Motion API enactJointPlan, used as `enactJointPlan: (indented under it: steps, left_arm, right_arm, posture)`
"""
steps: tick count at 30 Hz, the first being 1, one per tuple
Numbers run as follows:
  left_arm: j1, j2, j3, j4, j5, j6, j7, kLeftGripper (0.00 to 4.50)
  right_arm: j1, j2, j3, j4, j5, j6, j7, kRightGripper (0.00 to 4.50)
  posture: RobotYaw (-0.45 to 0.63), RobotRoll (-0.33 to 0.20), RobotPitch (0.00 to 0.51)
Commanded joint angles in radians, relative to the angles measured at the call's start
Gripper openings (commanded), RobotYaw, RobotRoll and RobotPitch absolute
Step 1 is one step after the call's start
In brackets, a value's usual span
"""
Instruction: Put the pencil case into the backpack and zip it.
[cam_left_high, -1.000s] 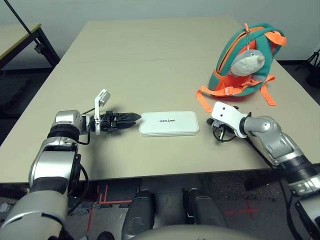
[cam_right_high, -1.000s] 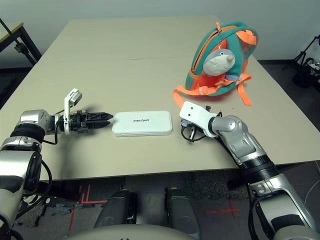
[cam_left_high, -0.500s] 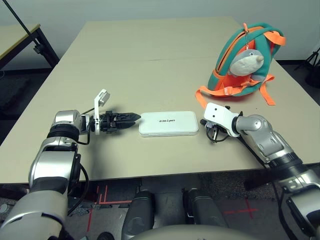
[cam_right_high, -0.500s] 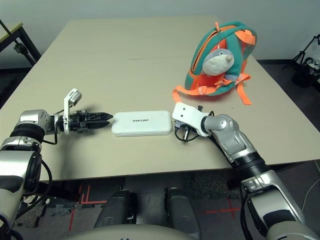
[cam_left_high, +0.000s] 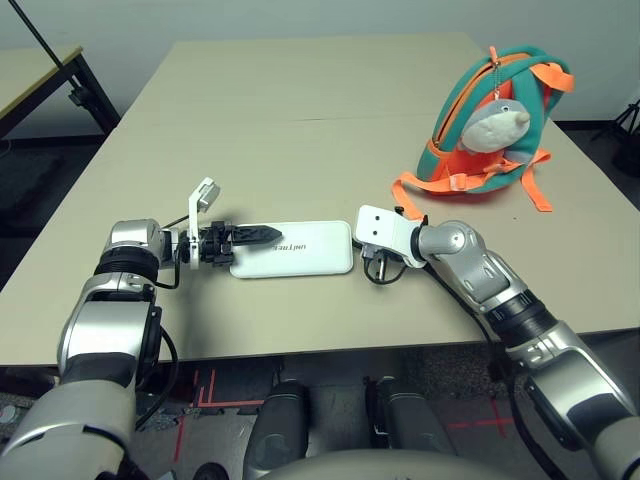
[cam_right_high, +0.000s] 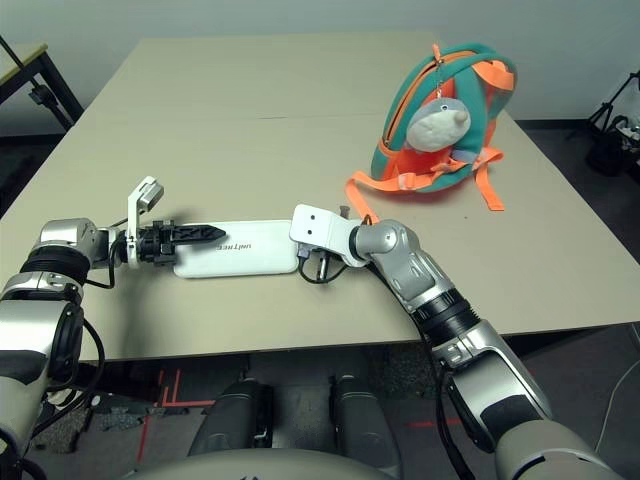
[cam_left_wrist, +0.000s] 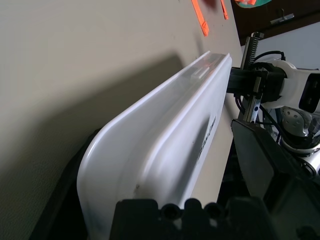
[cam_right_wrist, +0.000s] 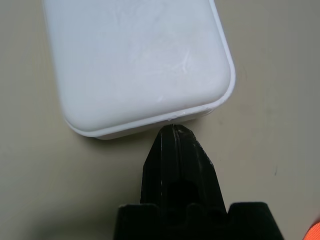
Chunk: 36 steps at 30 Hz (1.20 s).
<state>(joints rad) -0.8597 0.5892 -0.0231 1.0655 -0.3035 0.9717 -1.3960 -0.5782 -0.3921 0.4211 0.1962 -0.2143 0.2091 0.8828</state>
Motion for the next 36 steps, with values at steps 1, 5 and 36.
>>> enactJointPlan:
  steps: [1, 5, 36]
  left_arm:
    - [0.016, 0.003, -0.033, -0.013, 0.037, -0.034, -0.016, 4.50]
    - [0.031, 0.006, -0.045, -0.040, 0.045, -0.063, -0.041, 4.50]
    - [0.004, -0.103, 0.279, -0.252, -0.126, -0.314, 0.239, 3.45]
  right_arm:
    - [0.024, -0.029, -0.009, -0.001, 0.004, -0.010, 0.007, 0.01]
    - [0.037, -0.045, -0.016, 0.001, 0.010, -0.011, 0.002, 0.01]
    - [0.280, -0.257, -0.735, -0.201, 0.372, 0.305, -0.213, 3.38]
  posture:
    - [0.07, 0.000, 0.072]
    - [0.07, 0.000, 0.074]
    - [0.06, 0.000, 0.083]
